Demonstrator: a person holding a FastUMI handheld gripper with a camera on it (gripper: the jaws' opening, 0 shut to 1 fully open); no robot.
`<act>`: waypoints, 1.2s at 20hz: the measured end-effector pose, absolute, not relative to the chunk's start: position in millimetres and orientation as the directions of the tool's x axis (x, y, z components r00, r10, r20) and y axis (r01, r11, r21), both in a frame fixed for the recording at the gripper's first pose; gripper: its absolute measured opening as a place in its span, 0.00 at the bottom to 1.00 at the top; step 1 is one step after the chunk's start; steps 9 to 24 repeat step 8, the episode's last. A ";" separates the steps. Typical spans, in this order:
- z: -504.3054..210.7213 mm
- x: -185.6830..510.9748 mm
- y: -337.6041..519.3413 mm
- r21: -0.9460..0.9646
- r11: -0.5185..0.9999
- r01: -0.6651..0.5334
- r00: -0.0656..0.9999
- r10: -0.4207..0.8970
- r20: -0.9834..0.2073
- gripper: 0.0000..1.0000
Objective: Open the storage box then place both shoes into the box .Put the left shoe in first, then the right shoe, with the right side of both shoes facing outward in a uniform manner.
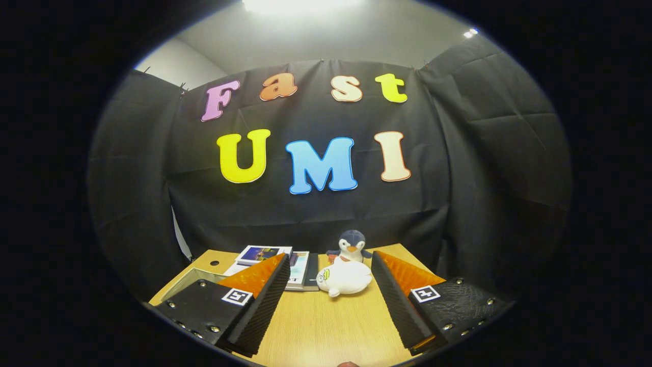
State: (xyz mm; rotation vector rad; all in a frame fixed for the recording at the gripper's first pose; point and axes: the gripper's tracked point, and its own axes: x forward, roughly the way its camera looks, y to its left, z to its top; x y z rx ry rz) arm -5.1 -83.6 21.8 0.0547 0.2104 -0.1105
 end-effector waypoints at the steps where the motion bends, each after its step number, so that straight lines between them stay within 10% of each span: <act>1: 22.0 -4.6 -86.5 0.037 0.992 0.121 0.971 -0.111 -0.212 0.97; 24: 31.1 -0.9 -98.5 0.041 0.986 0.164 0.969 -0.153 -0.193 0.97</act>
